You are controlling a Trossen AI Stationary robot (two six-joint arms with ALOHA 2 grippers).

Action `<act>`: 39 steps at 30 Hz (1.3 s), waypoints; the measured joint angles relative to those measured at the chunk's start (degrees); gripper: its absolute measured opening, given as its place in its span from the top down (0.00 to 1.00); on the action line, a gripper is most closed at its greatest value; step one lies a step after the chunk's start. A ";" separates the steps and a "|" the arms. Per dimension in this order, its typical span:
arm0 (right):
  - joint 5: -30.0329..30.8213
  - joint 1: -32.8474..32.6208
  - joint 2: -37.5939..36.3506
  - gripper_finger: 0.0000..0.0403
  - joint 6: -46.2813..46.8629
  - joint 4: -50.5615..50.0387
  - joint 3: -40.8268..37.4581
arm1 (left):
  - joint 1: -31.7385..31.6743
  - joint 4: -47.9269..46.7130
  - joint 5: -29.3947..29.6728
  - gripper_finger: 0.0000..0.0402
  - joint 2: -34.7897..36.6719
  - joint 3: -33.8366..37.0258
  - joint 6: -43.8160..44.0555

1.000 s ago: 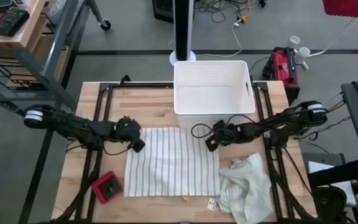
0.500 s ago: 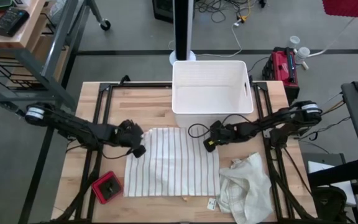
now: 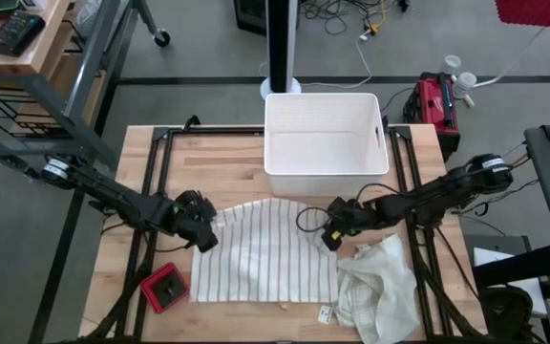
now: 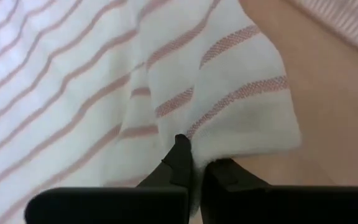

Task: Fold towel
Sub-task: Fold the brown patterned towel

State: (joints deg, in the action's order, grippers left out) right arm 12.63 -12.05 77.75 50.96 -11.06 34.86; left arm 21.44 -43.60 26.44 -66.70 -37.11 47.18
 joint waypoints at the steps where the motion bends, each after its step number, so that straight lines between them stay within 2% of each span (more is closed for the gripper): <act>1: -0.01 -0.95 -0.34 1.00 -0.01 -0.91 0.09 | 0.62 -0.77 -0.15 1.00 0.00 -0.70 0.22; 9: 0.91 -8.11 -1.97 1.00 -4.04 -8.08 2.05 | 5.45 -8.30 -2.56 1.00 0.00 -4.93 4.25; 13: 2.63 -11.71 -2.21 1.00 -5.11 -10.18 4.73 | 7.71 -8.92 -4.87 1.00 -0.02 -5.65 6.57; 16: 0.73 -13.96 -2.34 1.00 -5.56 -11.49 7.94 | 9.54 -8.70 -8.09 1.00 -0.07 -6.30 8.56; 20: -2.41 -17.51 -2.09 1.00 -5.05 -12.60 11.79 | 12.38 -7.41 -12.10 1.00 -0.13 -7.42 11.22; 25: -2.59 -21.45 -0.82 1.00 -1.74 -12.62 15.25 | 16.21 -3.82 -15.15 1.00 -0.13 -8.38 14.69; 34: -2.57 -27.05 2.19 1.00 6.57 -12.51 16.24 | 24.02 5.35 -15.29 1.00 -0.69 -7.35 24.03; 39: -2.61 -28.04 5.55 1.00 9.29 -12.43 16.07 | 25.33 7.17 -13.50 1.00 -3.82 -7.21 30.38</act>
State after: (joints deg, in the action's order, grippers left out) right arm 10.02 -40.09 83.30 60.25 -23.49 50.94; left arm 46.77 -36.42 12.94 -70.52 -44.32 77.56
